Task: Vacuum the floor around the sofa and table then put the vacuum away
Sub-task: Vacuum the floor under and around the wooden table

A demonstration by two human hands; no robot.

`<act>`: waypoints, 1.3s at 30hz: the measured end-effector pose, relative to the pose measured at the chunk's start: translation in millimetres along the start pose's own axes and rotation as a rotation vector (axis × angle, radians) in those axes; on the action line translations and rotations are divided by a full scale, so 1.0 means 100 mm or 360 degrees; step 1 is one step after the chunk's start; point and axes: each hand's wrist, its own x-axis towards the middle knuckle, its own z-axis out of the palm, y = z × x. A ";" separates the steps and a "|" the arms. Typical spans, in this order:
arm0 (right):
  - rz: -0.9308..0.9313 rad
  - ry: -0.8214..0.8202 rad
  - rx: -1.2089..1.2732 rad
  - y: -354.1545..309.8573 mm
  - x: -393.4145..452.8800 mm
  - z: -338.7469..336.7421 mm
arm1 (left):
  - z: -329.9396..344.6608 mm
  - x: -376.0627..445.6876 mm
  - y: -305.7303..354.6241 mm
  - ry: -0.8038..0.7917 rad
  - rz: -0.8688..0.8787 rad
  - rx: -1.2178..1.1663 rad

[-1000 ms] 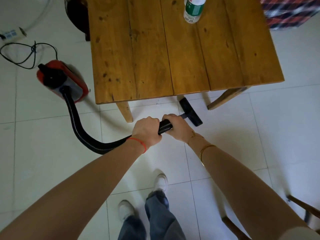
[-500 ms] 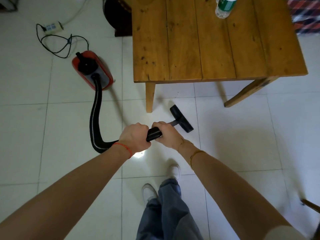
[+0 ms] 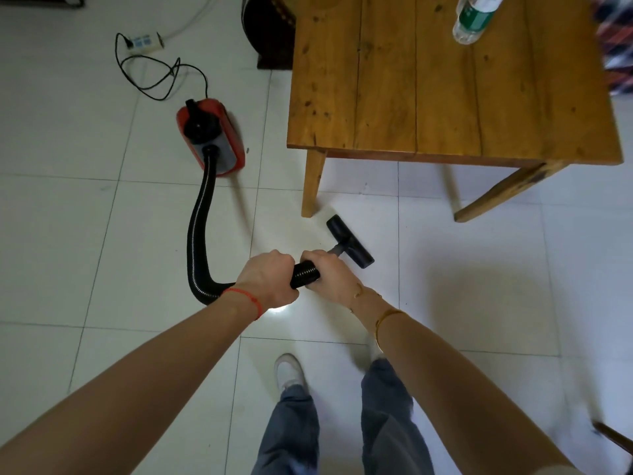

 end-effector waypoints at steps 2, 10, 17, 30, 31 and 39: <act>0.0005 0.0025 -0.0020 0.18 -0.05 -0.11 | -0.01 0.07 0.19 0.0019 0.0010 -0.0005; -0.0068 0.0097 -0.0103 1.19 -0.22 -0.77 | 0.02 0.64 1.13 0.0148 0.0059 -0.0076; -0.0112 0.0205 -0.0167 1.90 0.03 -1.09 | 0.16 1.33 1.55 0.0316 0.0055 -0.0151; -0.0245 0.0595 -0.0559 3.30 1.08 -1.15 | 0.69 3.04 1.75 0.0751 0.0161 -0.0093; -0.0232 0.0627 -0.0580 3.39 1.17 -1.16 | 0.72 3.18 1.75 0.0784 0.0177 -0.0082; -0.0284 0.0963 -0.0979 4.11 1.72 -1.11 | 1.02 4.02 1.74 0.1015 0.0277 0.0129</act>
